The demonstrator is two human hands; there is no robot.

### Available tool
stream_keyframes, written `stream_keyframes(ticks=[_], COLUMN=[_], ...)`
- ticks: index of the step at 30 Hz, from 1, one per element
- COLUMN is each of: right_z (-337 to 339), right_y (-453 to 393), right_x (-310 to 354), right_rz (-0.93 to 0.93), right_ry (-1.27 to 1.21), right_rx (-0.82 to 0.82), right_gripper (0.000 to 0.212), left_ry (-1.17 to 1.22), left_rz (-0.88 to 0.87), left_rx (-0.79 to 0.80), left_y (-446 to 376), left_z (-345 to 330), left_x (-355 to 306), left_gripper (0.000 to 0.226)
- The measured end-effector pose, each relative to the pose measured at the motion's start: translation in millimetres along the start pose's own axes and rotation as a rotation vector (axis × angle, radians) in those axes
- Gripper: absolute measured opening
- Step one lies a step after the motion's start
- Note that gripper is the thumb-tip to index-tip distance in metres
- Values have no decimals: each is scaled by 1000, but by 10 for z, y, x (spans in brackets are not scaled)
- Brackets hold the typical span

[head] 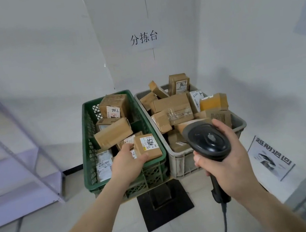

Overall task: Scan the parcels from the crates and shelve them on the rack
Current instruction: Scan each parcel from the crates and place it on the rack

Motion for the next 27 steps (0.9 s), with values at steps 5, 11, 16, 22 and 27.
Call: stream_keyframes(ticks=[5, 11, 16, 22, 27], right_z=[-121, -394, -632, -864, -1040], right_y=[-180, -388, -611, -754, -784], right_x=[-119, -143, -224, -412, -467], right_rz=[-15, 59, 80, 38, 27], right_ry=[30, 111, 160, 172, 174], right_rx=[7, -20, -84, -181, -180], right_gripper=[86, 79, 82, 89, 90], left_ry=[56, 93, 187, 323, 411], left_rz=[142, 234, 338, 515, 591], left_rx=[51, 184, 289, 359, 424], left_y=[-367, -815, -1084, -1190, -1278], left_z=[-342, -803, -1111, -1300, -1381], left_x=[202, 446, 659, 840, 913], left_gripper=[67, 69, 49, 38, 38])
Point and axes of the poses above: each hand's wrist, its own y-axis away from the middle knuckle, its own z-axis out of the back of the hand, x = y × z, the point moved 8 cm from there along -y, towards the middle knuckle, and after that the axes turned 14 degrees about -x, right-handed, at the moved point
